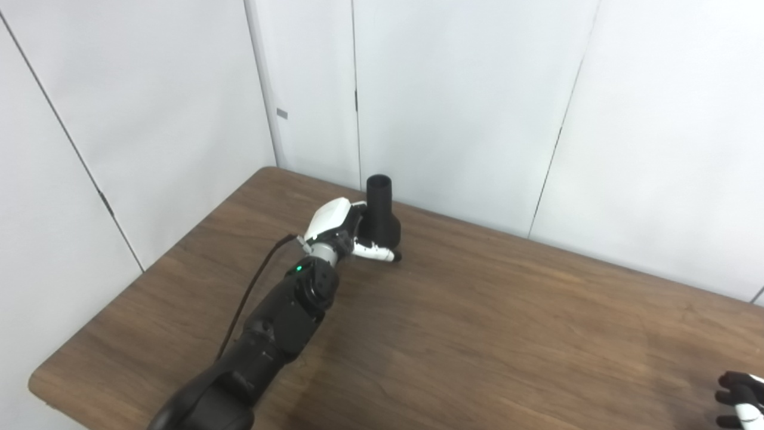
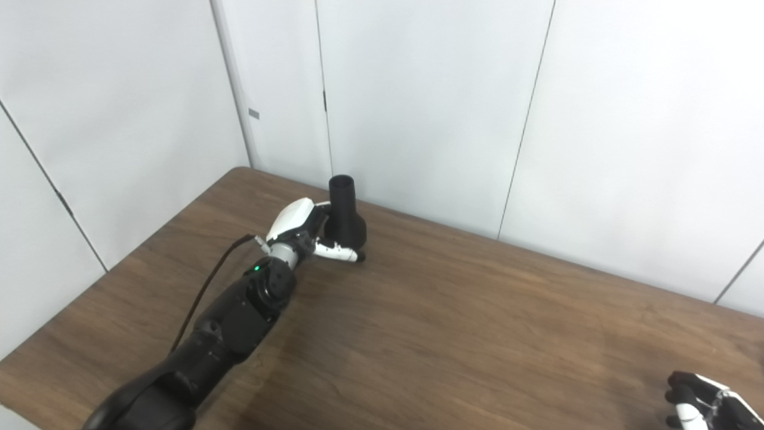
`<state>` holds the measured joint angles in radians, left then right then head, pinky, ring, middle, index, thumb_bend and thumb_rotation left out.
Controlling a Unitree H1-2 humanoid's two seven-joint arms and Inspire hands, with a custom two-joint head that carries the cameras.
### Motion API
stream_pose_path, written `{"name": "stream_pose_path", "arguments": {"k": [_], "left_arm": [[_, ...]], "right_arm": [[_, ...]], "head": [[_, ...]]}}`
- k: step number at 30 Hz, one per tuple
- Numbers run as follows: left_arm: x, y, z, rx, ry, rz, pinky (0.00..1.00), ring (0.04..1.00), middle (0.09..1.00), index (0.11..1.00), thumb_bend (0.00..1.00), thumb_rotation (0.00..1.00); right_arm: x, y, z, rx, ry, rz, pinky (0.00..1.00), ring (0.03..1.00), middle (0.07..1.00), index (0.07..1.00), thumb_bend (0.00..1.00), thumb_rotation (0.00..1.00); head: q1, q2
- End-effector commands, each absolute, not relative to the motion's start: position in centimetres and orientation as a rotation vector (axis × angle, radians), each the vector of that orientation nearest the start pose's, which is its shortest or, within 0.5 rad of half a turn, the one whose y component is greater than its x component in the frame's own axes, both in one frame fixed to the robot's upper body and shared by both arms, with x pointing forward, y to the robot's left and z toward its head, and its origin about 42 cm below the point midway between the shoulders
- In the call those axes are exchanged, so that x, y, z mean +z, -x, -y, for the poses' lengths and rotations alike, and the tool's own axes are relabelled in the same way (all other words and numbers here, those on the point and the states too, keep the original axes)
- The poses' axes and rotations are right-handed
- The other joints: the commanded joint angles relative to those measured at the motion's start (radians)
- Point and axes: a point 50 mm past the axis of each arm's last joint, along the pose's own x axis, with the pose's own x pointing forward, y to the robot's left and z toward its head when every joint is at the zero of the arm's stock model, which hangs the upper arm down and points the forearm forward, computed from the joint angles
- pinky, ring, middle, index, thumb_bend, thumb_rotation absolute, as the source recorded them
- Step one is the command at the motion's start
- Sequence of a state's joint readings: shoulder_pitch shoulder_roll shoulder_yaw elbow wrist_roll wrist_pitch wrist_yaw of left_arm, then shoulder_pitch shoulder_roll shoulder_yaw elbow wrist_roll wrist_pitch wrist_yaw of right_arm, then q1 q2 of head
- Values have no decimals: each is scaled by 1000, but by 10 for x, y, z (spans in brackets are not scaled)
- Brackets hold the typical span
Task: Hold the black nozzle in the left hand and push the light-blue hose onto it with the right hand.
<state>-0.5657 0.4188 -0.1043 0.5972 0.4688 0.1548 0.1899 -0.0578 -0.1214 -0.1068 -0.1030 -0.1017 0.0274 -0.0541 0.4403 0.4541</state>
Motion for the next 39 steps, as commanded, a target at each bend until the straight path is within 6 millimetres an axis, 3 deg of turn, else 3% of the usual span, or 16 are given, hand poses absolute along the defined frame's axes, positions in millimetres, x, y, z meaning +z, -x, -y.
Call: {"name": "stream_pose_path", "arguments": {"k": [1,16,24,28,32,37,38,39], "left_arm": [[190,-468,-351,293,-923,-9,1000,831,719,706,1000,188],[176,-464,-351,344,-791,68,1000,783,665,672,1000,170],[172,-464,-347,276,-785,61,1000,744,640,647,1000,142],[171,-465,-344,200,-853,0,1000,778,658,662,1000,214],[173,-465,-343,141,-963,-37,1000,782,665,682,1000,302],[172,-466,-341,135,-1056,-38,1000,750,637,637,992,214],[171,-466,-341,141,-1077,-33,1000,726,604,595,952,117],[170,-466,-341,146,-1089,-29,1000,713,582,544,743,88]], "right_arm": [[160,-302,274,-158,216,200,478,630,657,616,331,584],[169,-299,269,-158,210,195,519,669,687,646,227,491],[175,-297,267,-155,224,182,540,681,699,659,184,400],[177,-296,265,-145,207,182,553,694,709,667,170,316],[180,-294,263,-146,220,187,551,689,705,664,160,292],[183,-293,262,-139,215,192,550,693,707,667,143,233],[184,-292,261,-138,214,195,557,699,712,672,136,186],[185,-292,261,-138,215,196,556,700,713,674,132,154]], "head": [[-2,3],[-3,7],[-5,12],[-6,15],[-7,21],[-7,25],[-8,26],[-8,26]]}}
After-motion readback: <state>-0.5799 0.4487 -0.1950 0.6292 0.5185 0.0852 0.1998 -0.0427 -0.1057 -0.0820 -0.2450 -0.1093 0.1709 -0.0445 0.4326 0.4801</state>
